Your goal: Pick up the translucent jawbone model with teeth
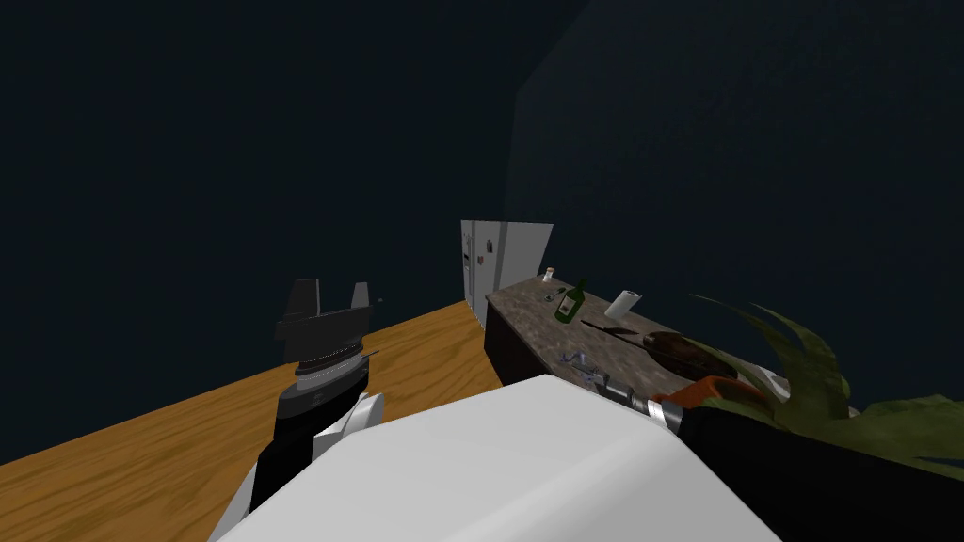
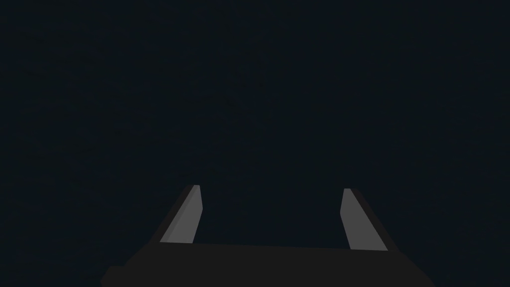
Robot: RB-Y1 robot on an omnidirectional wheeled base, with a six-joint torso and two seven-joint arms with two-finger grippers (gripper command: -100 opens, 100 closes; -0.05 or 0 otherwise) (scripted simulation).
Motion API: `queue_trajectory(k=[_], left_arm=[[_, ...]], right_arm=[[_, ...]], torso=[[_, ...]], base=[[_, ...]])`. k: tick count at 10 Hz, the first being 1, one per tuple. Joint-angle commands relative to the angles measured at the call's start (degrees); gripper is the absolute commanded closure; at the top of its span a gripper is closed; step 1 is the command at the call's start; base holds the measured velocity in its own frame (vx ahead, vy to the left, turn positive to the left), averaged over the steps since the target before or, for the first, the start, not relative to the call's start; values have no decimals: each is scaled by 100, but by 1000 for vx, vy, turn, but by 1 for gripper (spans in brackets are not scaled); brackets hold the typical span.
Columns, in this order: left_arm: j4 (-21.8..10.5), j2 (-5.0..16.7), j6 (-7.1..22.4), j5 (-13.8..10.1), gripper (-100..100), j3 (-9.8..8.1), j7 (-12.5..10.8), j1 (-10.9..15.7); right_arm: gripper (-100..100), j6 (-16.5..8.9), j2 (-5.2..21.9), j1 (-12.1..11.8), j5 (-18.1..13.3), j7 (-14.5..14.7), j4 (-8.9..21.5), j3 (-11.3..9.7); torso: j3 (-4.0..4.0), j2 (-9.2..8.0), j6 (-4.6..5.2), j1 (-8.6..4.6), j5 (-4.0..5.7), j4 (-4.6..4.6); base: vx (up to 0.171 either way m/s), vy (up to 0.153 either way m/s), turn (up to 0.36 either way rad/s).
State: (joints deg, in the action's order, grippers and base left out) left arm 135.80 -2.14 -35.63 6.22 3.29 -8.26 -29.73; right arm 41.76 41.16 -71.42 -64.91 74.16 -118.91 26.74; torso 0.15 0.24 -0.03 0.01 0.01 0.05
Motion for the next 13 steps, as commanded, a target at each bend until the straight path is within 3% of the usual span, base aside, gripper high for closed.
queue_trajectory(k=[1, 2, 4, 6, 7, 10, 13], left_arm=[[0, 0, 0, 0, 0, 0, 0, 0], [0, 0, 0, 0, 0, 0, 0, 0], [0, 0, 0, 0, 0, 0, 0, 0], [0, 0, 0, 0, 0, 0, 0, 0], [0, 0, 0, 0, 0, 0, 0, 0], [0, 0, 0, 0, 0, 0, 0, 0], [0, 0, 0, 0, 0, 0, 0, 0]], right_arm=[[-100, 31, 111, -195, -190, 286, 65, 101], [-100, 31, 111, -195, -190, 345, 65, 101], [-100, 76, 293, -489, -483, 750, 185, 263], [-100, 96, 372, -621, -610, 1032, 240, 335], [-100, 96, 372, -621, -610, 1041, 240, 335], [-100, 140, 559, -944, -912, 1554, 383, 510], [-100, 158, 640, -1090, -1043, 1793, 450, 590]], torso=[[0, 0, 0, 0, 0, 0], [2, 4, 0, -4, 1, 1], [1, 2, 0, -3, 0, 0], [5, 8, -1, 0, 0, 2], [3, 5, -1, 3, -1, 1], [1, 2, -1, -3, 1, 0], [-2, -3, 0, -3, 1, -1]], base=[[79, -3, 17], [61, -5, 11], [88, -7, 29], [75, 10, 18], [47, 5, 12], [72, -3, 27], [55, -7, 16]])
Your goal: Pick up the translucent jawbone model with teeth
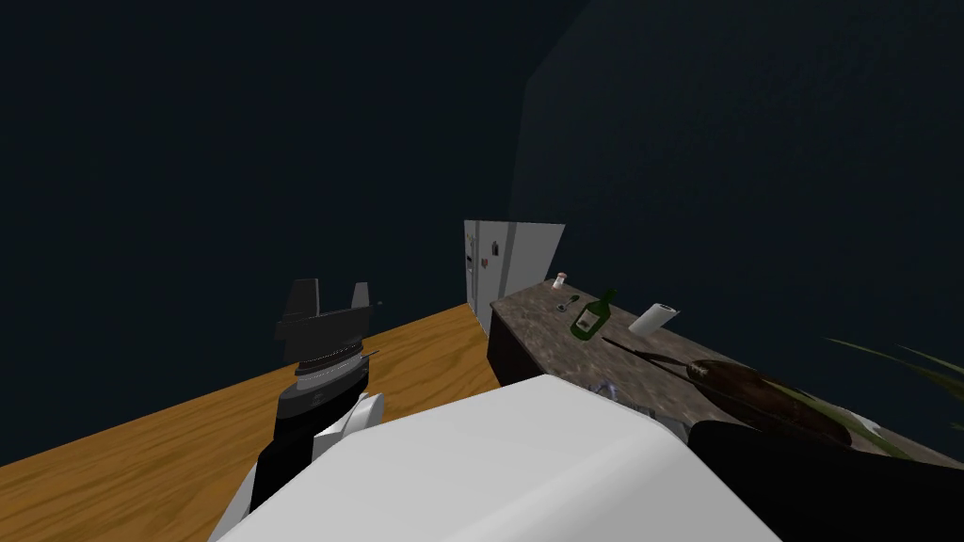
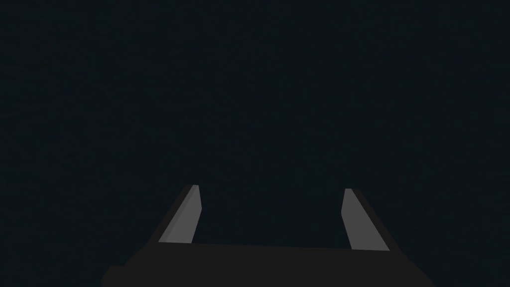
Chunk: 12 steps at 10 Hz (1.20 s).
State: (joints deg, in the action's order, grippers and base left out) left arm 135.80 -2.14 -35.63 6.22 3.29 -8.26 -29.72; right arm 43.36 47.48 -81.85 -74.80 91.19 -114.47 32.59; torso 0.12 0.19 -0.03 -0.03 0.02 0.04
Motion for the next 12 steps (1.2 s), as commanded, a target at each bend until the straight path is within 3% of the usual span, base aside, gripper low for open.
queue_trajectory(k=[1, 2, 3, 4, 10, 11, 12], left_arm=[[0, 0, 0, 0, 0, 0, 0, 0], [0, 0, 0, 0, 0, 0, 0, 0], [0, 0, 0, 0, 0, 0, 0, 0], [0, 0, 0, 0, 0, 0, 0, 0], [-1, -1, 1, 0, 0, 1, 0, 2], [-1, -1, 1, 0, 0, 1, 0, 2], [0, 0, 0, 0, 0, 0, 0, 1]], right_arm=[[-100, 4, 35, -96, -98, 168, 29, 32], [-100, 17, 5, -86, -49, 117, 2, 39], [0, 17, 5, -96, -56, 139, -1, 43], [-100, -35, 40, 31, -55, 17, 185, -17], [-100, -240, 178, 530, -57, -460, 927, -255], [-100, -230, 147, 459, -85, -392, 800, -250], [100, -247, 150, 469, -89, -421, 811, -258]], torso=[[0, 0, 0, 0, 0, 0], [-1, -2, 0, 0, 0, 0], [-5, -10, 0, 2, 0, -2], [-9, -16, 1, 3, 0, -4], [-37, -62, 1, 22, -5, -15], [-37, -64, -2, 24, -5, -15], [-31, -50, 6, 13, -4, -13]], base=[[47, -11, 22], [20, -5, 4], [0, 0, 0], [-58, 29, 269], [-113, 55, 242], [-54, 30, 64], [-8, 5, -16]])
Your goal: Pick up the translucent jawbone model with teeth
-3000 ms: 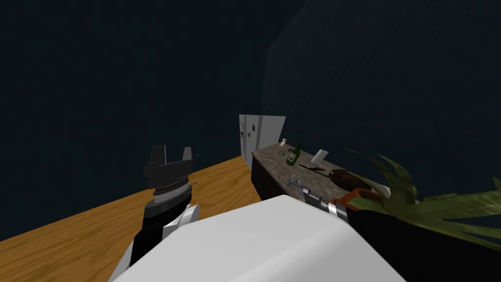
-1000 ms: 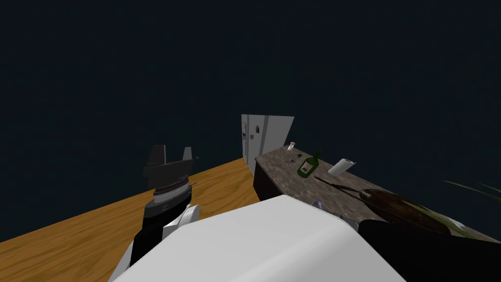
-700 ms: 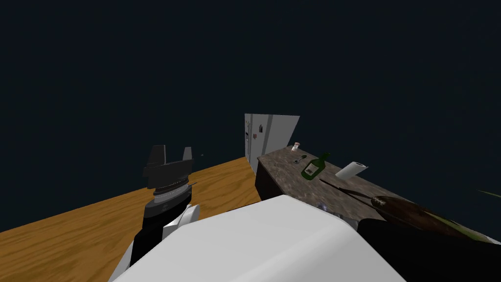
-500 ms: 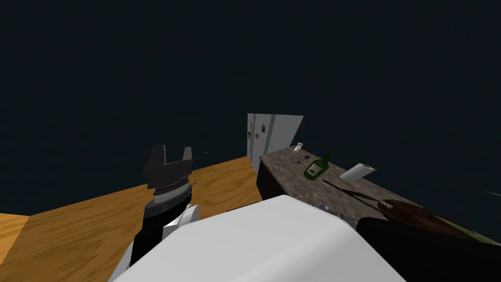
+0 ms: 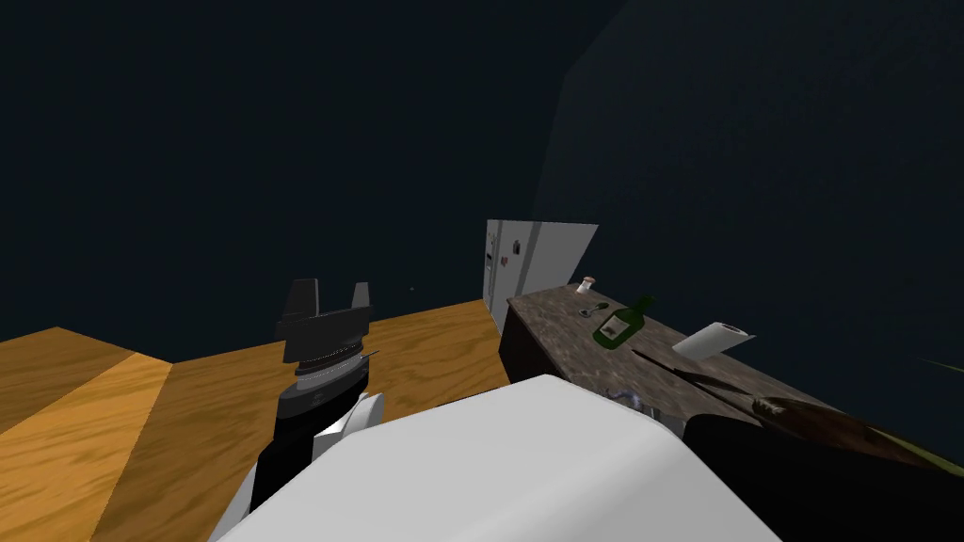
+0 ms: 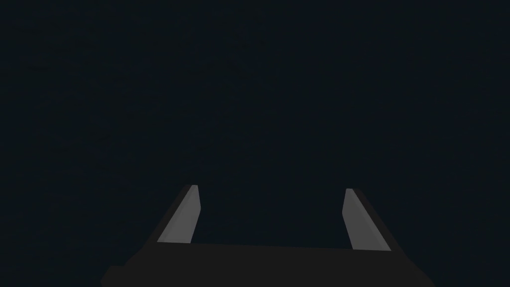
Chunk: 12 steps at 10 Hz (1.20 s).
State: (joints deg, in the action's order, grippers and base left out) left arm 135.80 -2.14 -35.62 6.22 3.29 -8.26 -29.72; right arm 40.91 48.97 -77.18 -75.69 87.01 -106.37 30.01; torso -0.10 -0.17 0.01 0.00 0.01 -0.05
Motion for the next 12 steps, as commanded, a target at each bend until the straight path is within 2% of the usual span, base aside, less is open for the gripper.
queue_trajectory(k=[1, 4, 5, 6, 10, 12], left_arm=[[0, 0, 0, 0, 0, 0, 0, 0], [0, 0, 0, 0, 0, 0, 0, 0], [0, 0, 0, 0, 0, 0, 0, 0], [0, 0, 0, 0, 0, 0, 0, 0], [1, 1, 0, 0, 0, -1, 0, -2], [1, 1, 0, 0, 0, -1, 0, -2]], right_arm=[[100, 0, 0, 0, 0, 0, 0, 0], [100, 2, -1, -2, 1, -4, 2, -2], [0, 2, -1, -2, 1, -4, 2, -2], [100, 56, -5, -62, 32, 77, -68, 62], [100, 210, -109, -437, 33, 435, -625, 240], [100, 262, -143, -562, 34, 555, -811, 300]], torso=[[0, 0, 0, 0, 0, 0], [6, 10, -2, -3, 1, 2], [6, 11, -2, -4, 1, 2], [6, 11, -2, -4, 1, 2], [30, 52, -1, -23, 4, 12], [31, 54, -4, -28, 5, 12]], base=[[-7, 0, -8], [0, 0, 0], [0, 0, 0], [65, -25, -213], [122, -63, -291], [104, -57, -178]])
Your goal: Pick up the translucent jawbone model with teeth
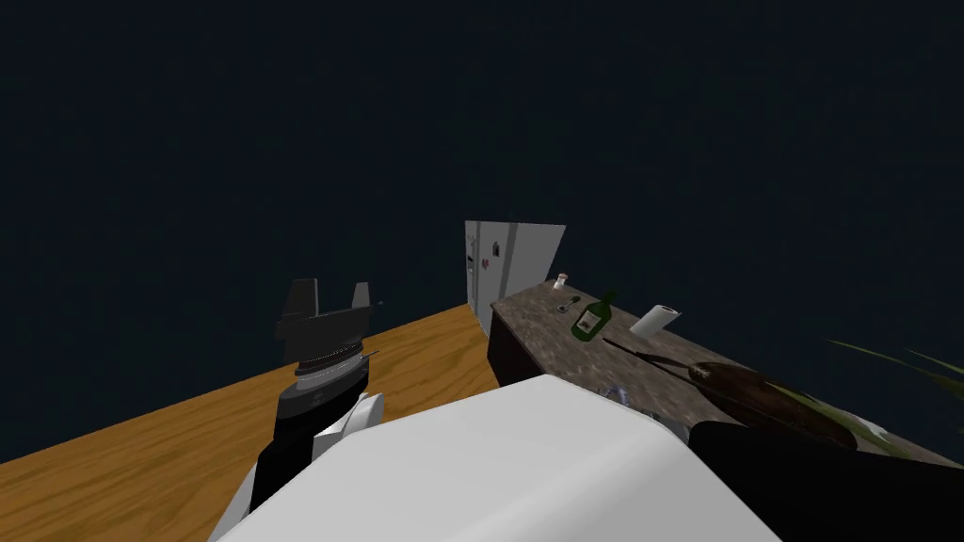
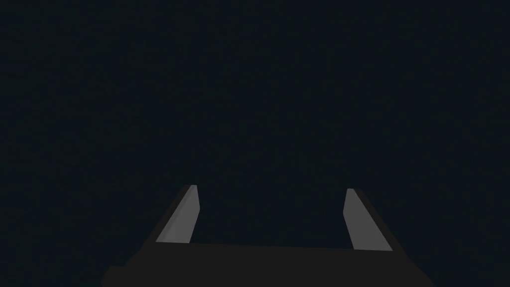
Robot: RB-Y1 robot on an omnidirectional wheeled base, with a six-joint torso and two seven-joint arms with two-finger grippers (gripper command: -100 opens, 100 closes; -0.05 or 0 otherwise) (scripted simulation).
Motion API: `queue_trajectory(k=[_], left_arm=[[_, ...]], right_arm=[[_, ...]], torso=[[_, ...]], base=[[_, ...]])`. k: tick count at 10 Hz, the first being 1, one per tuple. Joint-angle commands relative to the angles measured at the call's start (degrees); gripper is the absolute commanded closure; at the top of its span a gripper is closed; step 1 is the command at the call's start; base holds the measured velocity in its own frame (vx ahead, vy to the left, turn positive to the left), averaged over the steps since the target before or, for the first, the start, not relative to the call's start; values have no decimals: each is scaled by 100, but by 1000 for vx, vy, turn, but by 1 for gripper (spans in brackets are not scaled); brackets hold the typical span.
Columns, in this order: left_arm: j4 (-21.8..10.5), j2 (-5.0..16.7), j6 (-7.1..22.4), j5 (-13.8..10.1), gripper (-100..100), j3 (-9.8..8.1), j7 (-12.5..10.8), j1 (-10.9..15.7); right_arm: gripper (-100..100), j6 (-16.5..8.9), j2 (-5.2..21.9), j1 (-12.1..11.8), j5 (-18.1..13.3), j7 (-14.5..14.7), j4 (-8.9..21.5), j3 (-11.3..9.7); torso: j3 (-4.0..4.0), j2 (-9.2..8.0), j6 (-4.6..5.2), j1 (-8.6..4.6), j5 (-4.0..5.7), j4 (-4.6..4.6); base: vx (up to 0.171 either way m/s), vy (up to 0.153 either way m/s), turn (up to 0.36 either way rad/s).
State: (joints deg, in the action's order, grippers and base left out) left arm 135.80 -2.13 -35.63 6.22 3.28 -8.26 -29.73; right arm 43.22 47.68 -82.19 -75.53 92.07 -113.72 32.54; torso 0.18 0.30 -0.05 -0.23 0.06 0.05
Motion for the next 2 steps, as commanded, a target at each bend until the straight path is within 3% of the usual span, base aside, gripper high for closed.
queue_trajectory(k=[1, 2], left_arm=[[0, 0, 0, 0, 0, 0, 0, 0], [0, 0, 0, 0, 0, 1, 0, 1]], right_arm=[[100, 0, 0, 0, 0, 0, 0, 0], [0, 0, -2, -8, -5, 5, -18, 0]], torso=[[0, 0, 0, 0, 0, 0], [-8, -15, -4, 7, -1, -3]], base=[[37, -16, -25], [7, -3, 8]])
